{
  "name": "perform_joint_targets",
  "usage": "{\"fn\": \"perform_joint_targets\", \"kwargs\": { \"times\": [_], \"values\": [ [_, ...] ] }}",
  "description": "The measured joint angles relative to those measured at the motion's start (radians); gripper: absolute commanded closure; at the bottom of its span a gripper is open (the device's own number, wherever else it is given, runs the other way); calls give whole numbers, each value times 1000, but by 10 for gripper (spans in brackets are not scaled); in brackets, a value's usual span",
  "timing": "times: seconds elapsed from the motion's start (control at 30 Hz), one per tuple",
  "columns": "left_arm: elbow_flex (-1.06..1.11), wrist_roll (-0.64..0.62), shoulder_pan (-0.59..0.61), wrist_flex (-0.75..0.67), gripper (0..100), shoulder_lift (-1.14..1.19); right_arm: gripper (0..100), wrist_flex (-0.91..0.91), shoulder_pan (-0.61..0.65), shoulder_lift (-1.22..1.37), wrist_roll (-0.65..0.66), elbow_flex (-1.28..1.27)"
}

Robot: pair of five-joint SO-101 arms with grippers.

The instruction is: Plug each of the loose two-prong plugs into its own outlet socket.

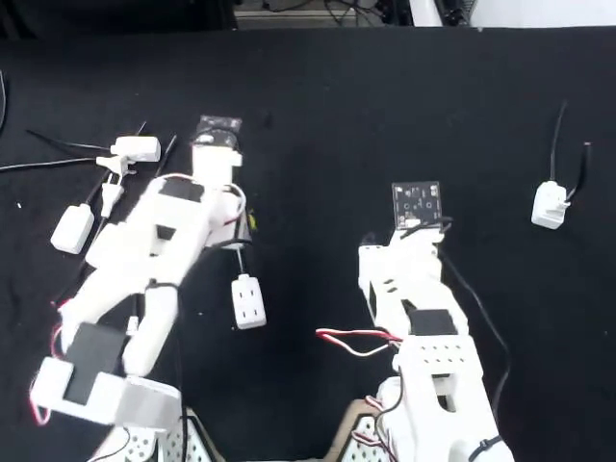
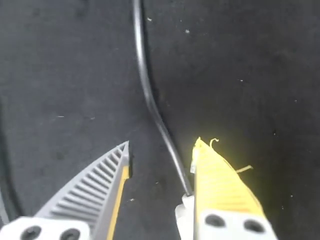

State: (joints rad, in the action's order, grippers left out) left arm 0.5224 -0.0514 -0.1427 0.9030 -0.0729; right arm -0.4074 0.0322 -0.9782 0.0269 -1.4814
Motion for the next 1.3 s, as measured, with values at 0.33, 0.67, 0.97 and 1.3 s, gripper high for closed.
{"fn": "perform_joint_targets", "kwargs": {
  "times": [0.33,0.67,0.97,1.3],
  "values": [
    [-8,-11,44,-11,798,160,897,0,0,0,0,0],
    [-26,-11,183,235,798,110,897,0,15,0,0,0],
    [130,97,186,373,798,-43,897,0,15,0,0,0],
    [334,221,46,333,795,-385,898,0,11,0,0,3]
  ]
}}
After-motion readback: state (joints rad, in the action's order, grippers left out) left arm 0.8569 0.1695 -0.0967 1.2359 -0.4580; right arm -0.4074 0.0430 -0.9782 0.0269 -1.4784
